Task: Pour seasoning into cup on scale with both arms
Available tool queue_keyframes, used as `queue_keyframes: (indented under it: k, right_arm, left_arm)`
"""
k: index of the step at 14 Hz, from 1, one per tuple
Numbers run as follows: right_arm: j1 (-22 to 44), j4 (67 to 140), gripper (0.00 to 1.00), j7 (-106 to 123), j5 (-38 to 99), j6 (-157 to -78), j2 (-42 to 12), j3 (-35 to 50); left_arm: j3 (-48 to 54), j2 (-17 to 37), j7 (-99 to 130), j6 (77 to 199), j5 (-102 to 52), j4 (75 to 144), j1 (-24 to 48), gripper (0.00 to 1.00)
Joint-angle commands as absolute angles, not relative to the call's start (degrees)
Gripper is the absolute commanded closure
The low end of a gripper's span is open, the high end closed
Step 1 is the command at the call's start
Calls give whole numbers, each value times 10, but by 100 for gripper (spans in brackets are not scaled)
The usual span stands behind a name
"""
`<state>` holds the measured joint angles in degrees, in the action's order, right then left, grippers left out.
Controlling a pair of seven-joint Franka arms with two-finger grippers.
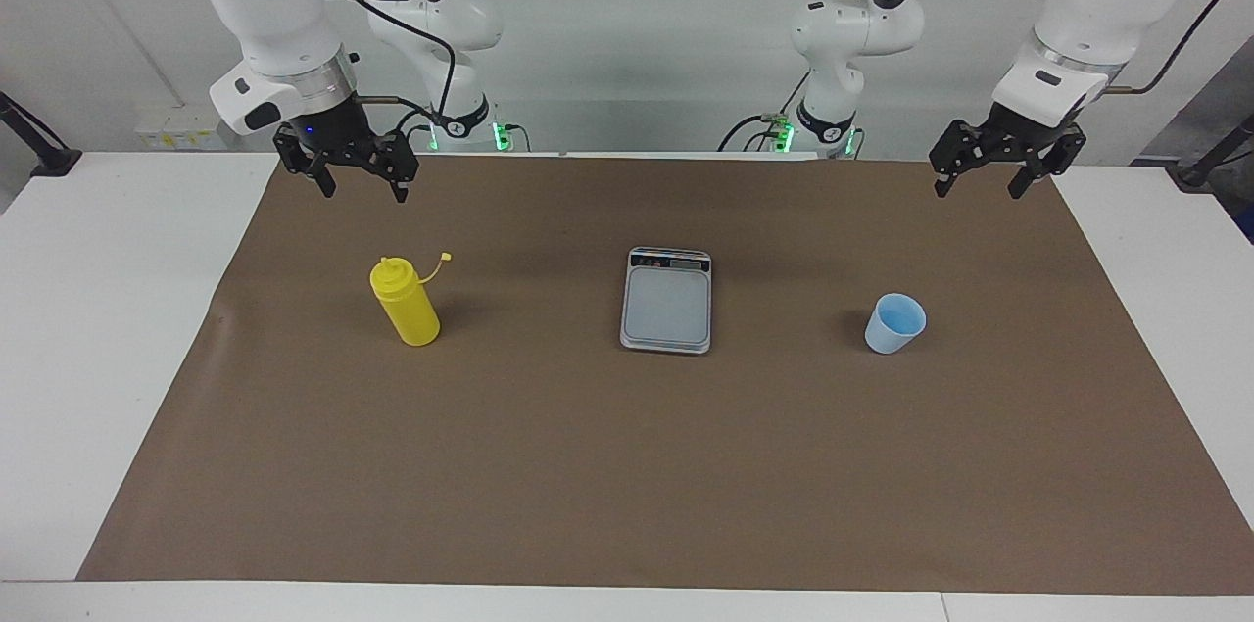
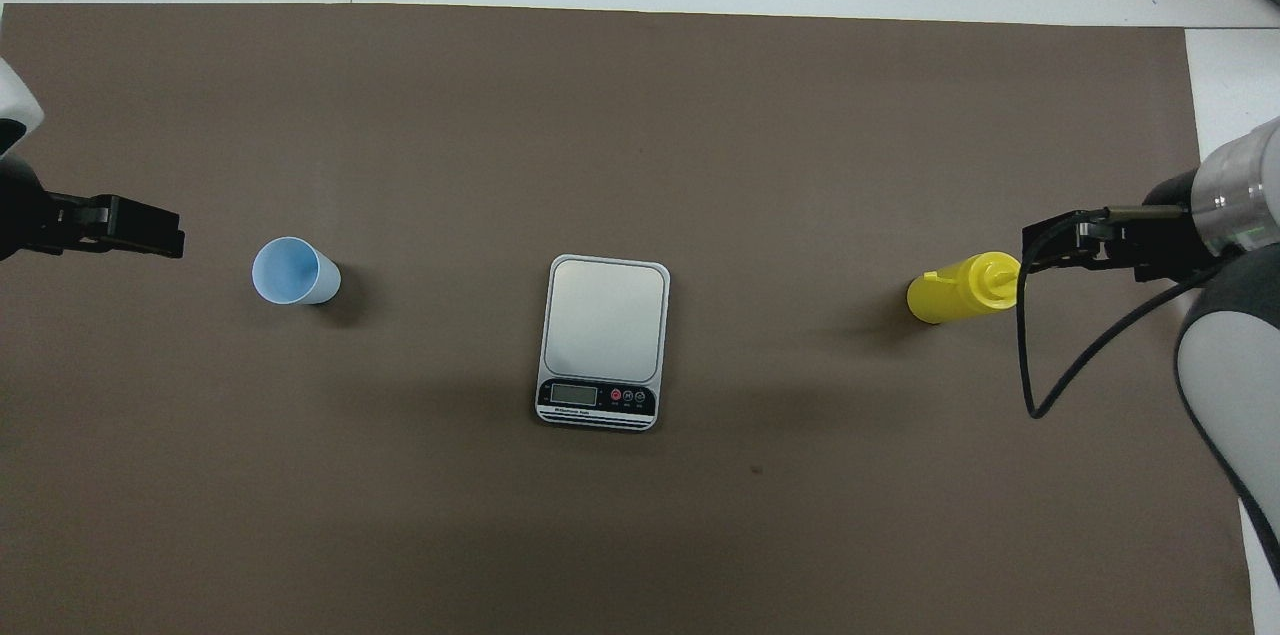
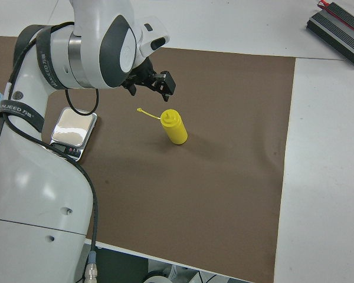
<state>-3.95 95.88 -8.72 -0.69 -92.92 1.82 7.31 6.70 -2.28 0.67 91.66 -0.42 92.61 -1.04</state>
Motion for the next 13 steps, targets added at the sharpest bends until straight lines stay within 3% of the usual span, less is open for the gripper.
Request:
queue_keyframes:
  k: [1,13]
  right_arm:
    - [-47,953,0,-91,3,-925,17,77]
    - [-46,953,0,-91,3,-923,18,77]
  left_arm:
    - [71,-17,-4,908,-4,914,-17,0]
    - [71,-24,-7,925,-4,935,-18,0]
